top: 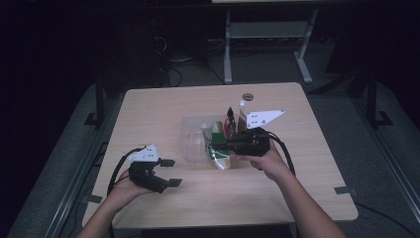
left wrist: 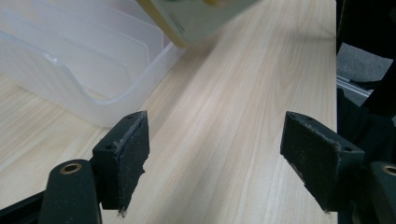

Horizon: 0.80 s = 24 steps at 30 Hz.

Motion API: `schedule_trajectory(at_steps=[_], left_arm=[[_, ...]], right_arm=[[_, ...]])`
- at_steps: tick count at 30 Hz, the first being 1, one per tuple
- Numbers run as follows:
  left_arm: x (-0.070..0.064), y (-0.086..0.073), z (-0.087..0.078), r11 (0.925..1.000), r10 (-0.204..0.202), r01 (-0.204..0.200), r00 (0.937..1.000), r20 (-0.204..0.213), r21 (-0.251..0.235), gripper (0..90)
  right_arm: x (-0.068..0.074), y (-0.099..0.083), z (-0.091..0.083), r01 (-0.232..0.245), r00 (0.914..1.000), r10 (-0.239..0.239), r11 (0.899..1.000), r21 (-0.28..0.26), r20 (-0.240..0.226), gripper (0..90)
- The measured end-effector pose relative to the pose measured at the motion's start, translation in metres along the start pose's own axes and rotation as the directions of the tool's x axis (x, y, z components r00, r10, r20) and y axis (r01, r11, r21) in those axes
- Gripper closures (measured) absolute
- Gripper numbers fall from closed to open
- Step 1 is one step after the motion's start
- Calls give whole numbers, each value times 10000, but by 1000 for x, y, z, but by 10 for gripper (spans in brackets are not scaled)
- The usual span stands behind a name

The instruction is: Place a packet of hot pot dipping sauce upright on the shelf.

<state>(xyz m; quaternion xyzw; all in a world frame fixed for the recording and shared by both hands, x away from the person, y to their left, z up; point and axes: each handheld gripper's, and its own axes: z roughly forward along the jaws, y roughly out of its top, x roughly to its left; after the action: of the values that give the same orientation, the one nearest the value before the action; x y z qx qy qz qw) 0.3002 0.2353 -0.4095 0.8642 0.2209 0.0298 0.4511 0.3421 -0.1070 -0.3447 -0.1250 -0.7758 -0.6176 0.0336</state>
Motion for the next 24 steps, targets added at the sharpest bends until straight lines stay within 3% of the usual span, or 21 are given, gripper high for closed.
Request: schedule_trajectory(at_steps=[10,24], left_arm=[[-1,-2,8,9993,167,-168,9999,30,321,234],[-3,-2,11,9977,355,-357,9994,36,577,228]], right_arm=[[-20,17,6,93,9989,-80,9996,-281,454,900],[-30,10,15,-217,9969,214,9998,25,762,900]])
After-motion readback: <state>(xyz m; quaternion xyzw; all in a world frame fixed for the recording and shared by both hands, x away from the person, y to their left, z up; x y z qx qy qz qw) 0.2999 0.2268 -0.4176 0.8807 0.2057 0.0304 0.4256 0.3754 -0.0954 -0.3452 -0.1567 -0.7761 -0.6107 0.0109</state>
